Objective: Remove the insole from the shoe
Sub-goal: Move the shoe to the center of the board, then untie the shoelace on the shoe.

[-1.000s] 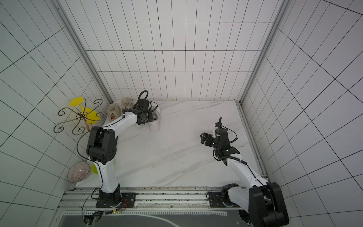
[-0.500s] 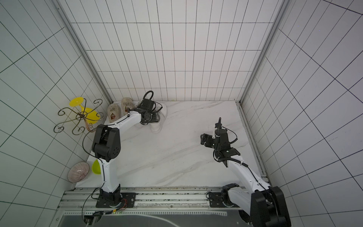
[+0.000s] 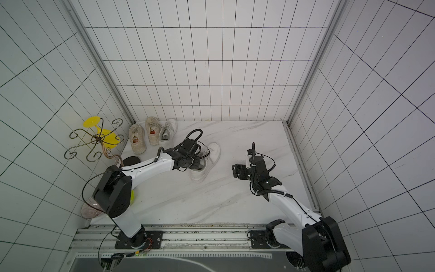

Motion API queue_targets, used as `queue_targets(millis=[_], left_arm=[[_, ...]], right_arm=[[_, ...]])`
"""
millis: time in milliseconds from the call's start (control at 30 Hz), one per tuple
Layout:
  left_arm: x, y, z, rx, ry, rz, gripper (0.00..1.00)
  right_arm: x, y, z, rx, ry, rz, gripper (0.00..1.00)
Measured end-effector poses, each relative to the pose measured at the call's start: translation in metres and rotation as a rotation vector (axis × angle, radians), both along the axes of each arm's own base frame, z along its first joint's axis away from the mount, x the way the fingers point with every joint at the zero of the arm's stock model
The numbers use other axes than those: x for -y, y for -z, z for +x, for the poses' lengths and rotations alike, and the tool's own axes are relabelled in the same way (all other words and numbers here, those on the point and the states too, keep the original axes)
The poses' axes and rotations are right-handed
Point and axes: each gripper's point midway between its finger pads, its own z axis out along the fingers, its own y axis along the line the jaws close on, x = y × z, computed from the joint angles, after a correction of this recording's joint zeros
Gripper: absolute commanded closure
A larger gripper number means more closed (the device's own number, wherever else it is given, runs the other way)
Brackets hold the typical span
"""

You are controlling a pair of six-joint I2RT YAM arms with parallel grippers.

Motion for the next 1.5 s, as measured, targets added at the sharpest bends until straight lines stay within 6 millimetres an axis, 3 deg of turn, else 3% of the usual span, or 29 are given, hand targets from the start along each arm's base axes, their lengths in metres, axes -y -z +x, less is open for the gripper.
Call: queue_targets(millis=[233,367,467,700,867,1100,1500], left_arm=[[0.004,0.001,-0.034,0.018,0.085,-0.035,0.76],[0.002,-0.004,-0.041,0.055,0.105,-0.073,0.63],[0.0,-0.008,-0.045,0.088,0.112,-0.099,0.61],[0.003,-0.008,-0.045,0.126,0.123,-0.142,0.61],[0.007,-0.009,-0.045,0.141,0.14,-0.161,0.69],[0.009,-0.011,-0.042,0.164,0.158,-0.163,0.8],[0.013,-0.009,-0.036,0.184,0.174,-0.161,0.82]], right_arm=[[-0.045,0.001,-0.018,0.017,-0.187,0.014,0.26],[-0.063,0.007,-0.028,0.007,-0.274,0.016,0.33],[-0.076,0.01,-0.031,-0.007,-0.334,0.014,0.39],[-0.105,-0.01,-0.009,0.013,-0.41,0.025,0.49],[-0.121,-0.023,0.01,0.036,-0.436,0.029,0.55],[-0.137,-0.017,0.017,0.015,-0.47,0.01,0.62],[-0.14,-0.009,0.017,-0.017,-0.485,-0.016,0.84]])
